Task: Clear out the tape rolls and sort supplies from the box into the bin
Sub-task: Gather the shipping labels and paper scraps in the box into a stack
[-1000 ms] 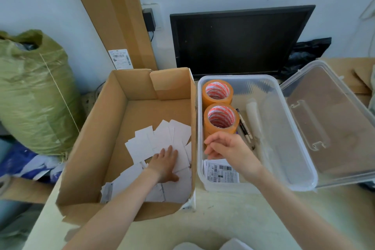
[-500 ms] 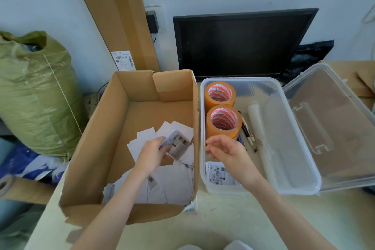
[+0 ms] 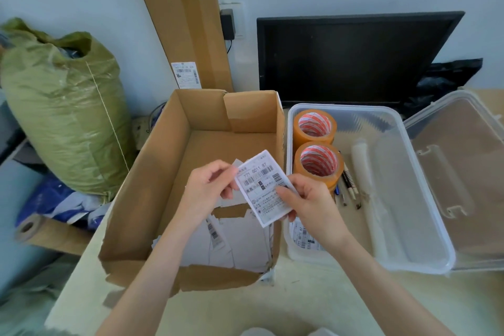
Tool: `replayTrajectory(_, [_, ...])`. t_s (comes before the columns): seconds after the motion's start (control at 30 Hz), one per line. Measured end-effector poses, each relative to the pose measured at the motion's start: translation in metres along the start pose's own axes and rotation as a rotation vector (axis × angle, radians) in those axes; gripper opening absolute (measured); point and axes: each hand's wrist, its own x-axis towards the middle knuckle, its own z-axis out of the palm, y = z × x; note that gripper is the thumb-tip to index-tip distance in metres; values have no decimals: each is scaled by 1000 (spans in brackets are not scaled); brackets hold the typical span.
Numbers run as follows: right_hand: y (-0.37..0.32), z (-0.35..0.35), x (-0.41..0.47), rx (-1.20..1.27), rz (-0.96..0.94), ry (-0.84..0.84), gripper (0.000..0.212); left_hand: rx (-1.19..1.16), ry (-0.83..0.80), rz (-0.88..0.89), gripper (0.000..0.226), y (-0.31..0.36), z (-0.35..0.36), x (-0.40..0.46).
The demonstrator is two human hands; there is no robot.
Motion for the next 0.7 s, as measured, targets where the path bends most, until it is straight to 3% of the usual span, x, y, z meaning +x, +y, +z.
replayTrajectory(0.1, [12,4,0,13,33,75,13,24,264,-82,16,-34,-5,26])
replayTrajectory(0.17, [18,8,-1,11,40,112,13,217,297,-161,14,-67,-8,44])
replayTrajectory(0.23, [22,9,-2,17,49,145,13,502,180,-250,37,-101,-9,58])
replayTrajectory(0.33, [23,9,0,27,72,162,14,906,-132,-383,78,-135,-7,66])
replayTrajectory(0.43, [24,8,0,47,85,156,15,1176,-318,-437,90,-154,-1,69])
replayTrajectory(0.5, [24,7,-1,69,100,152,15,1288,-317,-421,81,-158,5,70])
replayTrajectory(0.6, [23,7,-1,87,105,146,15,1399,-274,-321,51,-158,5,71])
replayTrajectory(0.7, [22,7,-1,91,107,143,15,1382,-267,-230,29,-155,-4,75])
